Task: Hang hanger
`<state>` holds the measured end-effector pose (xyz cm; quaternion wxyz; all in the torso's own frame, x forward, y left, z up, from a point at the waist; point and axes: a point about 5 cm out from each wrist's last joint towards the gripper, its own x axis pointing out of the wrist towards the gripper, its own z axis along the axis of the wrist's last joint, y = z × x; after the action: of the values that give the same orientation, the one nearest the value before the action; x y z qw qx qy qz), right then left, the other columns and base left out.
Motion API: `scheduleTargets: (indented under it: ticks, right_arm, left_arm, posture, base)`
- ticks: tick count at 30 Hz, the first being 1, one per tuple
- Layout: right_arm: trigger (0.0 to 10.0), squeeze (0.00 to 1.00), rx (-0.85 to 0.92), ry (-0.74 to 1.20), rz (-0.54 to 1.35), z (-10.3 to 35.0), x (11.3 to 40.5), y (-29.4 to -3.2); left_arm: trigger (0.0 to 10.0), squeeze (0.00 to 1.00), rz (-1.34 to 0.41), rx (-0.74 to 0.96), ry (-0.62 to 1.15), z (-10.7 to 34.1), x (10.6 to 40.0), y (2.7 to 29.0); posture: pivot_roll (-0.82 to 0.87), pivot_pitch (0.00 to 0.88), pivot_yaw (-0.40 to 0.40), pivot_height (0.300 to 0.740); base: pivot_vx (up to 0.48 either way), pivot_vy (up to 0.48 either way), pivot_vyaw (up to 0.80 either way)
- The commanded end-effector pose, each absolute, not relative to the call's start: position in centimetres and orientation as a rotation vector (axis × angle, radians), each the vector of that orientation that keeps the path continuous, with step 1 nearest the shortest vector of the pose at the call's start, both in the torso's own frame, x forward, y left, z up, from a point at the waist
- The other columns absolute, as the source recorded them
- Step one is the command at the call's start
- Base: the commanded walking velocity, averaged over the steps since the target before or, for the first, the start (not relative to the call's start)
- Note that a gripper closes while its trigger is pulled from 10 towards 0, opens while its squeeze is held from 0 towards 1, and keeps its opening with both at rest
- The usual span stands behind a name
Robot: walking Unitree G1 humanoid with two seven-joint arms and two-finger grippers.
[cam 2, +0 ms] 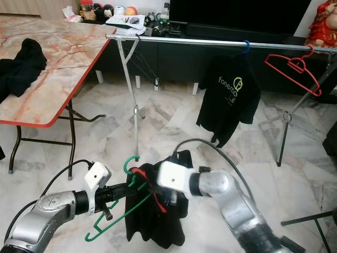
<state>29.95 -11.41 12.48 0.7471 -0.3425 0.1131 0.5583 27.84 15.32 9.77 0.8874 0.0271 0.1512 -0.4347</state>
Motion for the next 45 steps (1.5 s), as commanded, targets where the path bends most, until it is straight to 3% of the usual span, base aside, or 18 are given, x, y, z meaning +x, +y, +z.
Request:
scheduleTargets:
  ticks: [1,2,3,21,30,35,45]
  right_arm:
    - [10.0,0.26,-0.776,0.243,1.246,12.7,29.6,-11.1]
    - [10.0,0.26,-0.776,0.243,1.246,12.7,29.6,-11.1]
    - [10.0,0.00,-0.772,0.243,1.250,12.8,29.5,-11.1]
    - [10.0,0.00,-0.958,0.216,1.040,15.6,31.8,-15.5]
    - [10.0,0.00,-0.934,0.276,1.281,12.7,31.0,-14.6]
    - [10.0,0.00,-0.969,0.281,1.243,12.4,31.8,-14.9]
    - [10.0,0.00,-0.945,0.227,1.398,12.5,32.1,-14.0]
  left_arm:
    - [10.0,0.00,-0.909,0.053,0.296,10.2,27.8,15.2]
    - [10.0,0.00,-0.909,0.053,0.296,10.2,27.8,15.2]
    - [10.0,0.00,-0.909,0.053,0.297,10.2,27.8,15.2]
    - [10.0,0.00,-0.953,0.104,0.353,9.4,27.0,15.7]
    - [10.0,0.00,-1.056,0.200,0.343,10.3,26.5,15.6]
    - [10.0,0.00,-1.079,0.239,0.354,10.4,26.4,15.5]
    - [10.0,0.00,-1.164,0.371,0.333,11.3,26.5,14.8]
  posture:
    - [0.06,0.141,-0.062,0.740]
    - [0.06,0.141,-0.062,0.740]
    - [0.06,0.141,-0.062,0.740]
    - [0.06,0.141,-0.065,0.740]
    - [0.07,0.137,-0.074,0.740]
    - [0.07,0.136,-0.075,0.740]
    - [0.08,0.118,-0.074,0.740]
  base:
    - [0.000,0.000,0.00]
    - [0.000,0.000,0.00]
    - [0.000,0.000,0.00]
    - [0.000,0.000,0.00]
    - [0.000,0.000,0.00]
    - [0.000,0.000,0.00]
    - [0.000,0.000,0.00]
